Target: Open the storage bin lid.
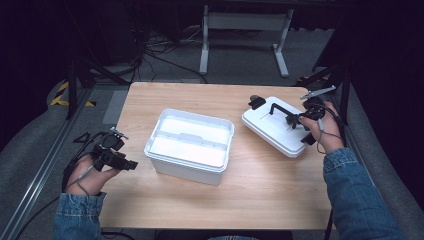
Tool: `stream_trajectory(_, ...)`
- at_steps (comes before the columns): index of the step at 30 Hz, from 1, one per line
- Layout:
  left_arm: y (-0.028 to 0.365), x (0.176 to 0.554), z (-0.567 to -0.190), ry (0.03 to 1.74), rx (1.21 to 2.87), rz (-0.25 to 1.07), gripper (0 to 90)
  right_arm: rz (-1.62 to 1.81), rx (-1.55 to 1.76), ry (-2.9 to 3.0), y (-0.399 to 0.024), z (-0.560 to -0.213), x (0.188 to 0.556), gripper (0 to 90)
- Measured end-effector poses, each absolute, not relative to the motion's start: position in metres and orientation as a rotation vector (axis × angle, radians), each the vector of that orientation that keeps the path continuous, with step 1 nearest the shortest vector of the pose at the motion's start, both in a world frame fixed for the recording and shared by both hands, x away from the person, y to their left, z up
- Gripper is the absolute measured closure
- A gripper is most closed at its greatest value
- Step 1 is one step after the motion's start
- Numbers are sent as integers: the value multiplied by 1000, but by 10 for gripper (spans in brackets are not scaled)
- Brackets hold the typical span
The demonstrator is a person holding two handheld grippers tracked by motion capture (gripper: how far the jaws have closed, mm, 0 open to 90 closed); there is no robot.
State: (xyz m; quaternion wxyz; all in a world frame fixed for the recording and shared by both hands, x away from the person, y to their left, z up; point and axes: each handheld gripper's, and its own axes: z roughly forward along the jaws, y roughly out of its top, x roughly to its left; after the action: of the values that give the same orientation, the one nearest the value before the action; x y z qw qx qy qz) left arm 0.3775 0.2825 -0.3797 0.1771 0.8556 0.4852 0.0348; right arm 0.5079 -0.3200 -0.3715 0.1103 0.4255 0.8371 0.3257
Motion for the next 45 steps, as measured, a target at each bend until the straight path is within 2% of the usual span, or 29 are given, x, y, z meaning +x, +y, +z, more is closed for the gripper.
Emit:
stream_trajectory(11, 283, 377, -380, 1374, 2424, 98, 409, 988, 1259, 2453, -325, -400, 506, 850)
stream_trajectory(31, 281, 377, -382, 1378, 2421, 87, 407, 1023, 1350, 2469, -336, -431, 505, 837)
stream_trajectory(34, 281, 378, -382, 1375, 2425, 93, 407, 1035, 1368, 2469, -337, -434, 505, 791)
stream_trajectory(37, 281, 377, -382, 1377, 2422, 87, 406, 1063, 1379, 2420, -339, -431, 505, 672)
stream_trajectory(38, 281, 377, -382, 1377, 2422, 87, 406, 1063, 1379, 2420, -339, -431, 505, 672)
stream_trajectory(42, 281, 378, -381, 1372, 2423, 88, 405, 1060, 1360, 2389, -338, -425, 503, 562)
stream_trajectory(45, 281, 378, -381, 1370, 2427, 86, 405, 1068, 1348, 2371, -338, -420, 500, 541)
